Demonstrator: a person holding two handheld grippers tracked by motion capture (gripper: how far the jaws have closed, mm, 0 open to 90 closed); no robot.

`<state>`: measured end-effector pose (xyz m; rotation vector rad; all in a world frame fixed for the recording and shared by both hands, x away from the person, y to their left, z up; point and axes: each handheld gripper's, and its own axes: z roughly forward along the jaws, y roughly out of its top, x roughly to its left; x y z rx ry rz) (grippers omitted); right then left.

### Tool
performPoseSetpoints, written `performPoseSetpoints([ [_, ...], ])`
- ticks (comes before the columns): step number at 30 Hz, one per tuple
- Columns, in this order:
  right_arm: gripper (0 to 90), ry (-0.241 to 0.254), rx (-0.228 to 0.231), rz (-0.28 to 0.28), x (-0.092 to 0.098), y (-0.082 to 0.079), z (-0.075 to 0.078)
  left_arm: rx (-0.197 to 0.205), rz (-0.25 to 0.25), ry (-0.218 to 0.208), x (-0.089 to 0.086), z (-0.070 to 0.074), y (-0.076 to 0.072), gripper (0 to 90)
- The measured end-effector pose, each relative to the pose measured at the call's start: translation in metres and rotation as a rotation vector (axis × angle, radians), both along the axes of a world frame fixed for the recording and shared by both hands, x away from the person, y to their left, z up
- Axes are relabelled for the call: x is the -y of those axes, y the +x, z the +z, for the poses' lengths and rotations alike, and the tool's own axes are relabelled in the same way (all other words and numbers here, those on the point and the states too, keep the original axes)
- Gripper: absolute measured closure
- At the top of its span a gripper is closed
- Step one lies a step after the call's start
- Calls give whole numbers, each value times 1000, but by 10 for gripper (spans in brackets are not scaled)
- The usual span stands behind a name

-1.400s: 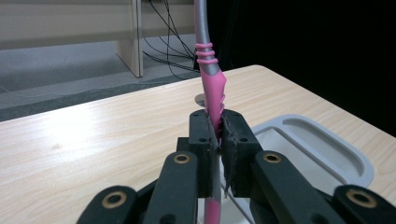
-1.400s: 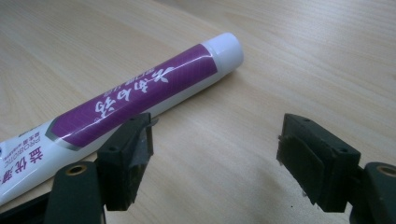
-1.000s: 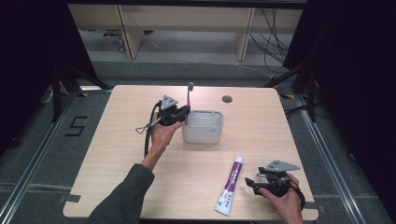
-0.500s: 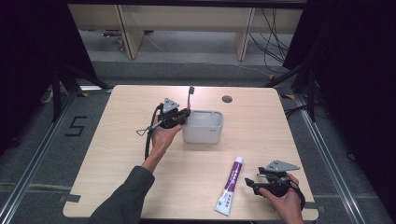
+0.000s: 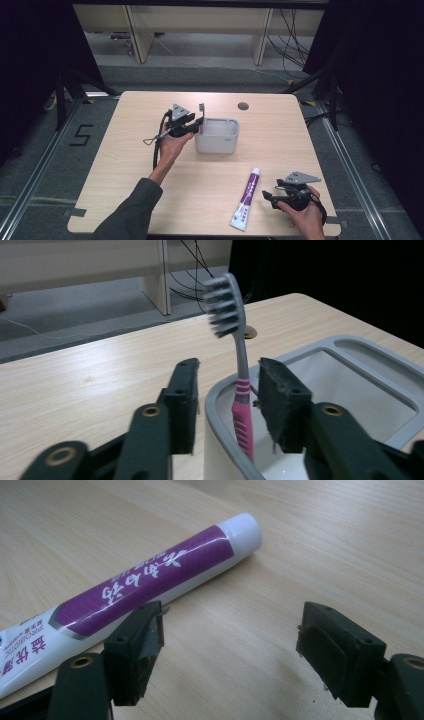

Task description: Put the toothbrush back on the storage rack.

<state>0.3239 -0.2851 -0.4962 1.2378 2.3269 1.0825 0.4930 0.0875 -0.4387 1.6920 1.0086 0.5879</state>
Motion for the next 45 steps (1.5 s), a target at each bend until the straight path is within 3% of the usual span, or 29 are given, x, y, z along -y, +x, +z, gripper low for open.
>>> performPoseSetpoints([
  [7, 271, 5, -1, -1, 0, 0, 0, -3, 21, -16, -9, 7, -4, 489],
  [23, 271, 5, 9, -3, 0, 1, 0, -72, -17, -21, -29, 18, -26, 367],
  [29, 271, -8, 17, -3, 1, 0, 1, -71, -23, -15, -36, 17, -37, 357],
  [30, 271, 12, -10, -16, -1, -1, 1, -74, -27, -17, -38, 17, -40, 356],
  [31, 271, -6, 12, -7, 1, 0, 1, -77, -31, -13, -39, 17, -41, 351],
  [38, 271, -6, 12, -8, 1, 0, 1, -84, -36, -4, -46, 15, -49, 334],
  [45, 271, 5, 2, -8, 0, 0, 1, -85, -55, -5, -59, 6, -58, 318],
])
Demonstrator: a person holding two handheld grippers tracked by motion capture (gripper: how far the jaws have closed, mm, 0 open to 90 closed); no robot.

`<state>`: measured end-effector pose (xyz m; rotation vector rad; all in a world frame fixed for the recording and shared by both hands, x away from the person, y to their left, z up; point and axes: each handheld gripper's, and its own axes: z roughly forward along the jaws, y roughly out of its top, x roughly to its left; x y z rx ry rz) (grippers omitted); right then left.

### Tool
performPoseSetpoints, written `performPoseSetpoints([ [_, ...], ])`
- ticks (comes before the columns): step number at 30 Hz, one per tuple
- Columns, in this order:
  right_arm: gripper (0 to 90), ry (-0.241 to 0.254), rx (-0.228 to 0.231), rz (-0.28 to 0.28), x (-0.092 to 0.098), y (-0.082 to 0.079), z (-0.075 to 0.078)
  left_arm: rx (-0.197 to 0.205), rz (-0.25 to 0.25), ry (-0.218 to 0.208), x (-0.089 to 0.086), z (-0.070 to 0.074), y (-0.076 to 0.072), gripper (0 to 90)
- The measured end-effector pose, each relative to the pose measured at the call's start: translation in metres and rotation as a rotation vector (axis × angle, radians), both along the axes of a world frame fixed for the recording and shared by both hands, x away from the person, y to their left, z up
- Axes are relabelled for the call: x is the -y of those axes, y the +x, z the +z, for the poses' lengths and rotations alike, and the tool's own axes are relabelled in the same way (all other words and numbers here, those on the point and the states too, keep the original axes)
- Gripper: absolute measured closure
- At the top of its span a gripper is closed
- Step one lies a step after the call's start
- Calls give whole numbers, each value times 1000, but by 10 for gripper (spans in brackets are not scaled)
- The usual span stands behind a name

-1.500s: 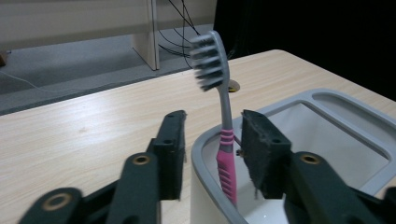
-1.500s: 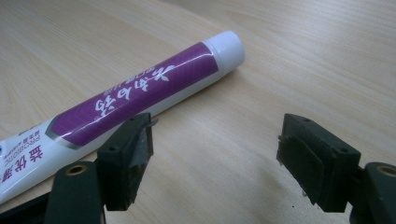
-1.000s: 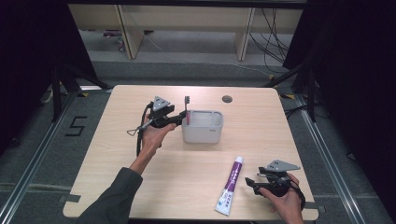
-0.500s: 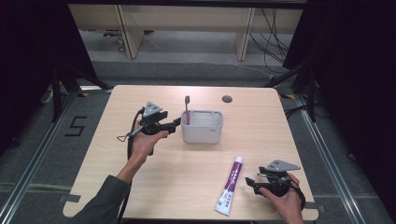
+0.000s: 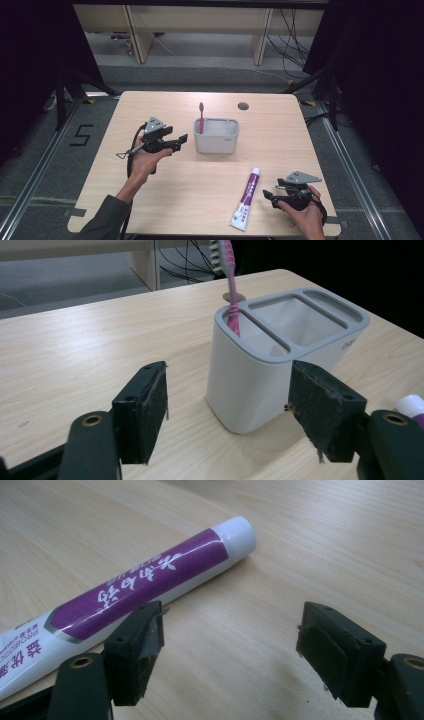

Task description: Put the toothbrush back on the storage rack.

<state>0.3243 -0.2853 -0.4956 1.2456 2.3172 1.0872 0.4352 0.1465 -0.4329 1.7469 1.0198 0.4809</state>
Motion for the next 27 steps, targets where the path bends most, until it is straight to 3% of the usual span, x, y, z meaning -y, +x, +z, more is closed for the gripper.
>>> performPoseSetpoints([
  [27, 271, -3, 3, -5, 1, 0, 0, -29, -25, 34, -30, -23, -16, 254],
])
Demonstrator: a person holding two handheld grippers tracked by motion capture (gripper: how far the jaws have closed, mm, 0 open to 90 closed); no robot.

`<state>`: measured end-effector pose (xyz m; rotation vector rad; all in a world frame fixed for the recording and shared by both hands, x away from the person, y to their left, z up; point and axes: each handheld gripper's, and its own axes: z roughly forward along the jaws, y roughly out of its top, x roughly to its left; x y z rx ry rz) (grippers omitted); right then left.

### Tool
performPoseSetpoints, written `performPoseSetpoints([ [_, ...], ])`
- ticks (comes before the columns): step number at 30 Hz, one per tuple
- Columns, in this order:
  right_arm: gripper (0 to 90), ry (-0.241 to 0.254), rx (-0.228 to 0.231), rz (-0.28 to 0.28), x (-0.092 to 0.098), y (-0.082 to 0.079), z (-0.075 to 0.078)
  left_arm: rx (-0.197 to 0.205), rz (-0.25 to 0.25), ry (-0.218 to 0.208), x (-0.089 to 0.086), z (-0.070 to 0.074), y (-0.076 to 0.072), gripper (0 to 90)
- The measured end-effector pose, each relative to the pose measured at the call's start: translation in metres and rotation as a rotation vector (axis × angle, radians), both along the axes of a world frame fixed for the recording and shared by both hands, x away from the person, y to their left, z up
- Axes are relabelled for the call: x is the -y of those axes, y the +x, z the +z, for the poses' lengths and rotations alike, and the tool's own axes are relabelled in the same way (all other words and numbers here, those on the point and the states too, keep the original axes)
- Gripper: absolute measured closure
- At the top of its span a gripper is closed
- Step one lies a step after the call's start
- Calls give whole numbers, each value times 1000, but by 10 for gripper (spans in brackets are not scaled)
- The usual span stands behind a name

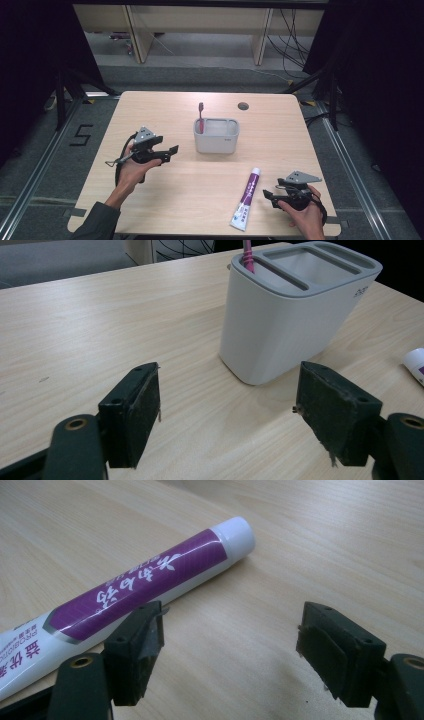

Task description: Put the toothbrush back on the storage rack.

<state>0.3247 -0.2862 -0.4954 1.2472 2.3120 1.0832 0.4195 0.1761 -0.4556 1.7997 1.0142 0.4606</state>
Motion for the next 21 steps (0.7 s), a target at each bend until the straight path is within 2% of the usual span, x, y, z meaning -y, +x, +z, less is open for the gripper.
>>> performPoseSetpoints([
  [8, 271, 1, -2, 0, 0, 0, 0, -5, -7, 5, -5, -6, -7, 240],
  [19, 271, 5, -5, 4, 0, 0, 0, -21, -20, 10, -14, -14, -25, 226],
  [20, 271, 18, -19, -7, -1, -1, 0, -21, -20, 10, -14, -14, -25, 226],
  [21, 271, -3, 15, -2, 1, 0, 0, -22, -24, 20, -17, -16, -29, 225],
])
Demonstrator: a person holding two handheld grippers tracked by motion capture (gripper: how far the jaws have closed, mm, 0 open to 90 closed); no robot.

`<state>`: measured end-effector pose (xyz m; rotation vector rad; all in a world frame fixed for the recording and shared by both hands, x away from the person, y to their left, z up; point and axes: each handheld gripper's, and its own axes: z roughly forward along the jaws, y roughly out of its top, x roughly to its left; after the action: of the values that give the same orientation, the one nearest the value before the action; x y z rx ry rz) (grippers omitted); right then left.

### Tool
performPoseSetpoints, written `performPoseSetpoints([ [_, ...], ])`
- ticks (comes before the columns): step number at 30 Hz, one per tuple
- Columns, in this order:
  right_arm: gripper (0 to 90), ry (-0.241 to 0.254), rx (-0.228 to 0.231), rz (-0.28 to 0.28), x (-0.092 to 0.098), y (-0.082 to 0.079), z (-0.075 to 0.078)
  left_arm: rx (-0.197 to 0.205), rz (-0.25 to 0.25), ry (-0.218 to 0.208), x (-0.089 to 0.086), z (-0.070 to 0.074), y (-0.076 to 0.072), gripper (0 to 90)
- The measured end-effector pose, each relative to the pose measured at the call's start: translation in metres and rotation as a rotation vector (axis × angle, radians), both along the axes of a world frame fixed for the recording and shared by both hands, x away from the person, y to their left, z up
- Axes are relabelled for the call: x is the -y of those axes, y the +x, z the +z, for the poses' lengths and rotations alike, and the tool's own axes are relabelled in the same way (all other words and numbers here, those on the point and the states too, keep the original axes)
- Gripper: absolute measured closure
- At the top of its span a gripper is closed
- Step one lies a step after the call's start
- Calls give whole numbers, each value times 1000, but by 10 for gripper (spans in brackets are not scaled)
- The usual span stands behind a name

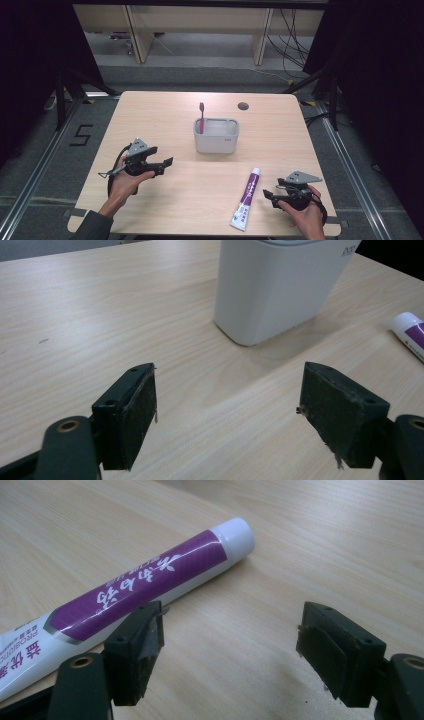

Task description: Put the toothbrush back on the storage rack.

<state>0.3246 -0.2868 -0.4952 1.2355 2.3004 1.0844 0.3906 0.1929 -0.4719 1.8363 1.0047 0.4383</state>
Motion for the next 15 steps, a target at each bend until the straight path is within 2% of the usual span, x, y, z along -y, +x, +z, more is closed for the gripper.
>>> performPoseSetpoints([
  [3, 271, 11, -13, 5, 0, 0, 0, -7, 1, -1, -5, -4, -5, 224],
  [12, 271, 11, -1, 15, 1, 0, 0, -17, 7, 18, -17, -13, -20, 220],
  [15, 271, 12, -2, 14, 1, 0, 0, -31, 3, 26, -19, -16, -25, 209],
])
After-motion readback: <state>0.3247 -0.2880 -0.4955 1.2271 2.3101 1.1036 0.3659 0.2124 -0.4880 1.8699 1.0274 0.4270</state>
